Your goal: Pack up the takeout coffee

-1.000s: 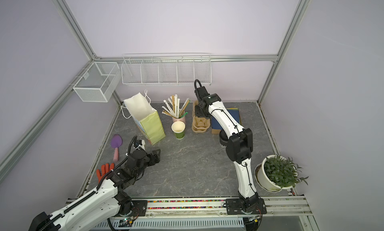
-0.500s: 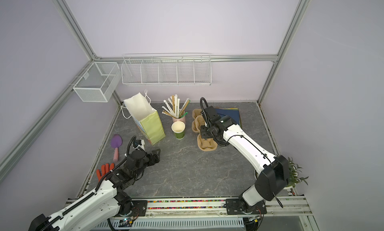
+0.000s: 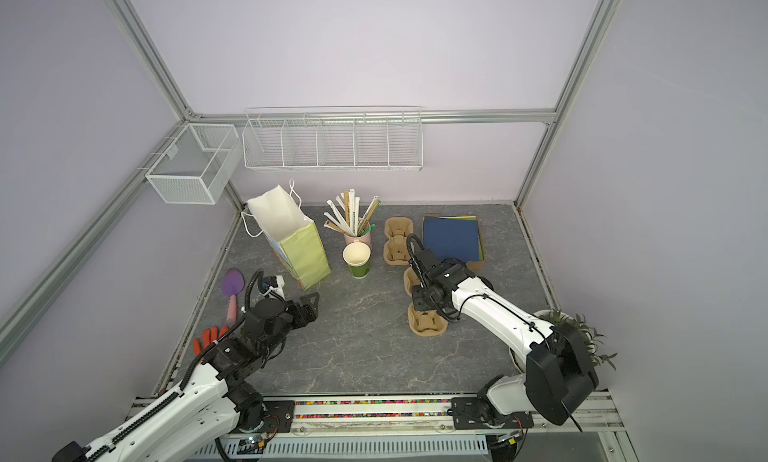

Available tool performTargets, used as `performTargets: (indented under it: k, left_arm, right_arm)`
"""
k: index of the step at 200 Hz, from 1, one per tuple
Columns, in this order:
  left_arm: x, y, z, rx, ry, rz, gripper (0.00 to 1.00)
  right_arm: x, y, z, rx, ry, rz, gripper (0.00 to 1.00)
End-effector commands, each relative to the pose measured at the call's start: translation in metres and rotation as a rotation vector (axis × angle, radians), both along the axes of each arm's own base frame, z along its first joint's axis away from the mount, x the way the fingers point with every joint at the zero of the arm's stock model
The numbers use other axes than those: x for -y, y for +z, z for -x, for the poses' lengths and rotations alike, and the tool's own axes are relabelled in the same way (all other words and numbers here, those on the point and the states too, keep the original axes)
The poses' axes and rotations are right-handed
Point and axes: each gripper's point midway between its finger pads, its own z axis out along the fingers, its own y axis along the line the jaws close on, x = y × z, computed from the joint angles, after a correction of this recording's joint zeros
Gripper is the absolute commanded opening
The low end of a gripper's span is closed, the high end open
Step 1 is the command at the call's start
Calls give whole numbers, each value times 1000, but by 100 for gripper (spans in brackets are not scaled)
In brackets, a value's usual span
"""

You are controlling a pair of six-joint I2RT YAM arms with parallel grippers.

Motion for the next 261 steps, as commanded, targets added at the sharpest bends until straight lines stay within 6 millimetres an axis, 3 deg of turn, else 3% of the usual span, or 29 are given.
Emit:
performTargets:
  k: [1, 45, 75, 100, 156, 175, 200, 229, 261]
  left_arm:
    - [2, 41, 1, 30, 2, 72, 89]
    - [-6, 92, -1, 37, 63, 101, 89]
    - [-21, 130, -9, 67, 127, 95, 90]
    - [-39, 147, -28, 46, 204, 101, 90]
    - [-94, 189, -57, 74, 367, 226, 90]
    - [-97, 198, -68, 83, 365, 249, 90]
    - [-96, 197, -86, 58, 365, 252, 90]
    - [-109, 195, -95, 66, 432, 208, 88]
    - [-116, 191, -109, 49, 470, 159, 72]
  right_arm:
    - [-3, -14, -5, 3, -6, 9, 29]
    - [6, -39, -10, -42, -16, 73, 30]
    - [7, -36, -12, -33, -15, 71, 35]
    - [6, -28, -14, -31, -3, 76, 44]
    - [-2, 39, -13, 92, 37, -11, 69]
    - [-12, 62, -10, 131, 77, -59, 73]
    - [-24, 90, -7, 196, 133, -102, 76]
    - [-35, 112, 0, 248, 173, -158, 77]
    - [-45, 127, 10, 285, 221, -199, 78]
